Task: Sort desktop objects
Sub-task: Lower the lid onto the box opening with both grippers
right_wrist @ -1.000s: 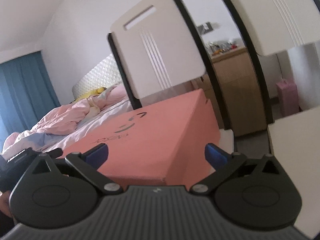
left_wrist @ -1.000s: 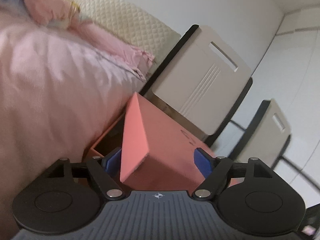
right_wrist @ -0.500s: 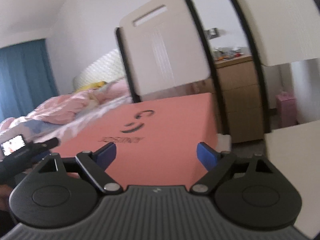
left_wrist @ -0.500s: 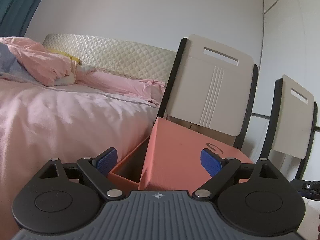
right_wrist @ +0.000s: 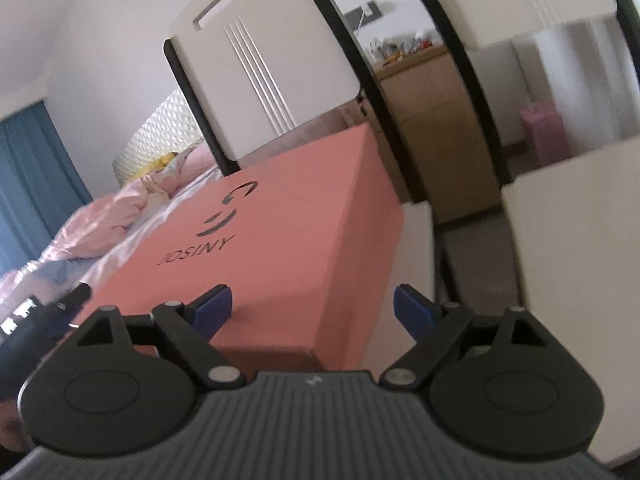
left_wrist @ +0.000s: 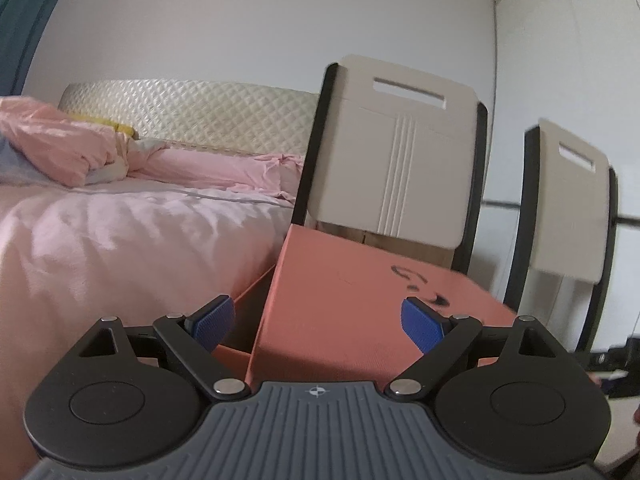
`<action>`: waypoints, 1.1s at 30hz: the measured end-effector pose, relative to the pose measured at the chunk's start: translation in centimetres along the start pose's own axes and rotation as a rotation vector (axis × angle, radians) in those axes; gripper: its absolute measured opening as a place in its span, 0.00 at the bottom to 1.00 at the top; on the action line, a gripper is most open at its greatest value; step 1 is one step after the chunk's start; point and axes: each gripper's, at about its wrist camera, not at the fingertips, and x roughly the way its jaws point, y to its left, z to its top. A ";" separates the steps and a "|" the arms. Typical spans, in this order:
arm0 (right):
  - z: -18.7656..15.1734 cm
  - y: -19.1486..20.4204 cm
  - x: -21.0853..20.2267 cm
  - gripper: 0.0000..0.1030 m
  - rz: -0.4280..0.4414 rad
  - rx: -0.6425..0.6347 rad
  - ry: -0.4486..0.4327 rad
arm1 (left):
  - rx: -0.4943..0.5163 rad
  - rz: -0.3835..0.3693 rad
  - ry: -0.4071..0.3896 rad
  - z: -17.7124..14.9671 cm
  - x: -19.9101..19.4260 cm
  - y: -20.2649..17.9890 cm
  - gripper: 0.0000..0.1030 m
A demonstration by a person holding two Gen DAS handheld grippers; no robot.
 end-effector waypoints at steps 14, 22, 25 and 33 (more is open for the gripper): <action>0.3 2.1 -0.6 0.65 0.089 -0.011 -0.050 | -0.040 0.010 0.030 0.5 0.9 0.9 0.89; 0.4 3.0 0.3 0.65 0.106 -0.015 -0.064 | -0.030 0.075 0.046 1.2 2.4 1.5 0.89; 0.4 3.5 0.6 0.65 0.112 -0.026 -0.075 | -0.015 0.111 0.068 1.4 3.3 1.7 0.89; 0.6 4.0 1.3 0.65 0.097 -0.058 -0.096 | 0.036 0.139 0.095 1.7 4.5 1.3 0.90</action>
